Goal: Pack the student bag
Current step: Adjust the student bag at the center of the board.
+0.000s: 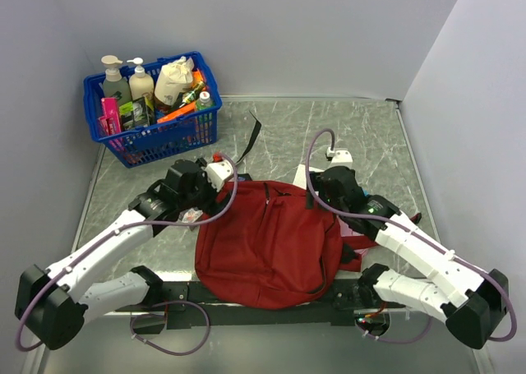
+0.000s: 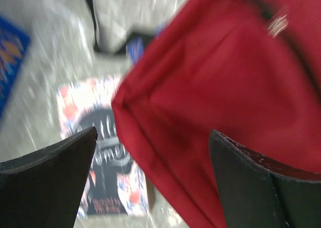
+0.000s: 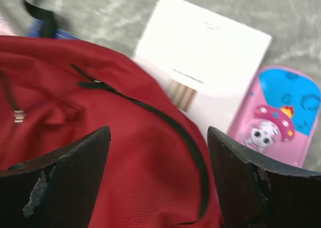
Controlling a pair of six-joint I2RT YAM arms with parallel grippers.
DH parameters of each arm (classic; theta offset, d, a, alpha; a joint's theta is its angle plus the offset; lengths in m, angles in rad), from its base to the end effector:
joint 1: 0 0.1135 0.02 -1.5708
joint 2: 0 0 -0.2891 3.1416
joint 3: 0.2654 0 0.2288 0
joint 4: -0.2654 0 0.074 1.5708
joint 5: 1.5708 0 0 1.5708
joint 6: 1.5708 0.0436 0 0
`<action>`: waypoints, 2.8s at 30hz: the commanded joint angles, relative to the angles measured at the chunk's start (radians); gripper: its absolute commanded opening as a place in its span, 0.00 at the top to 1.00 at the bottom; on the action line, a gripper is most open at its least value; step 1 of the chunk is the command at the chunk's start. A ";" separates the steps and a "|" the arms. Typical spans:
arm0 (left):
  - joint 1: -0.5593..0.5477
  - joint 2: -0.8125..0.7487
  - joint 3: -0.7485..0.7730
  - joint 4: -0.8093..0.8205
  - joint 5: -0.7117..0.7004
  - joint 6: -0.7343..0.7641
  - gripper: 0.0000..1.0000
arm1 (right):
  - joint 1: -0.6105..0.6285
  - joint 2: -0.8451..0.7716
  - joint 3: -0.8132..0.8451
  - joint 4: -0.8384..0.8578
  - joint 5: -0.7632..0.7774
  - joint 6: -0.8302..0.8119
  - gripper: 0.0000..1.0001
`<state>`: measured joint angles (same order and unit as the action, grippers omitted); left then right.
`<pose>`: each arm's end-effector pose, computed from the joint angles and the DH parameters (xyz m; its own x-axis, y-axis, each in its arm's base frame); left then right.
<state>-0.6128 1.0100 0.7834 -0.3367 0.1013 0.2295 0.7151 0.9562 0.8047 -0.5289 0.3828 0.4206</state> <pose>0.1563 -0.1153 0.3045 -0.2793 0.4730 -0.8356 0.7247 0.6747 0.1398 0.1387 0.0989 0.3037 -0.5924 -0.0128 -0.8055 -0.1612 0.9816 0.1029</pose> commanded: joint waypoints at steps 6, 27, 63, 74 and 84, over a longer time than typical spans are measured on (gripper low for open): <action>0.070 0.082 -0.056 -0.039 -0.098 -0.085 0.04 | -0.100 -0.008 -0.035 -0.029 -0.238 -0.048 0.16; 0.079 0.334 0.285 -0.188 0.117 0.025 0.99 | -0.151 -0.037 -0.095 -0.005 -0.427 -0.055 0.84; -0.028 0.644 0.951 -0.337 0.116 0.080 0.22 | -0.009 -0.192 -0.111 0.141 -0.433 0.027 0.38; -0.212 0.561 0.576 -0.292 0.199 0.022 0.28 | -0.065 -0.141 -0.220 0.212 -0.522 0.026 0.56; -0.214 0.664 0.582 -0.177 0.031 0.091 0.20 | -0.029 -0.185 -0.400 0.181 -0.593 0.106 0.85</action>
<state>-0.8280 1.6463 1.3464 -0.5930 0.1844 0.2726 0.6670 0.7208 0.4149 -0.3511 -0.1806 0.4904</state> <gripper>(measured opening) 0.784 0.178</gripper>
